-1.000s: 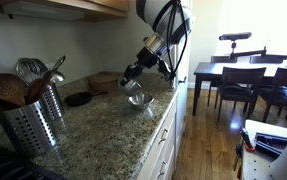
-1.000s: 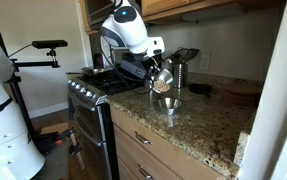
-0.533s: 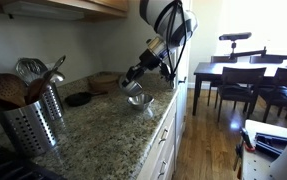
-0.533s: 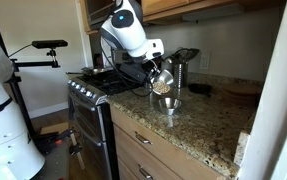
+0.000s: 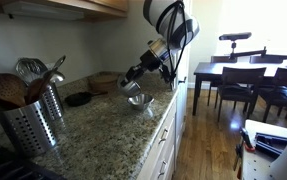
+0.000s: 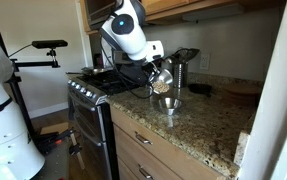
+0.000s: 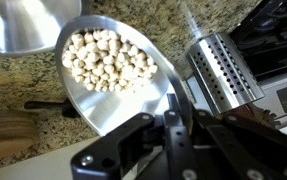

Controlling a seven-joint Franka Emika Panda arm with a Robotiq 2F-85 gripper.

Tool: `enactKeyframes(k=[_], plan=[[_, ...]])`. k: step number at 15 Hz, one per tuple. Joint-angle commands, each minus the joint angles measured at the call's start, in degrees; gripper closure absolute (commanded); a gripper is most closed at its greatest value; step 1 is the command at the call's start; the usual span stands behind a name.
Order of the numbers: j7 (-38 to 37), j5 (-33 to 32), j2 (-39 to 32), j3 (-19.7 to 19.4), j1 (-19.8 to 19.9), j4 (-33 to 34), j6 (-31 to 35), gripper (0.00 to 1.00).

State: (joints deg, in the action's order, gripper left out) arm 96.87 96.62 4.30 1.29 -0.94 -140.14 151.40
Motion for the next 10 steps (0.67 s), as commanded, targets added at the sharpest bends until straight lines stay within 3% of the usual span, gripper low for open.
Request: enactKeyframes(k=[1, 10], plan=[[4.5, 3.2, 3.7, -1.0, 0.6, -3.0, -3.6, 0.93], [7.6, 4.5, 4.4, -3.4, 0.9, -4.8, -6.6, 0.93]])
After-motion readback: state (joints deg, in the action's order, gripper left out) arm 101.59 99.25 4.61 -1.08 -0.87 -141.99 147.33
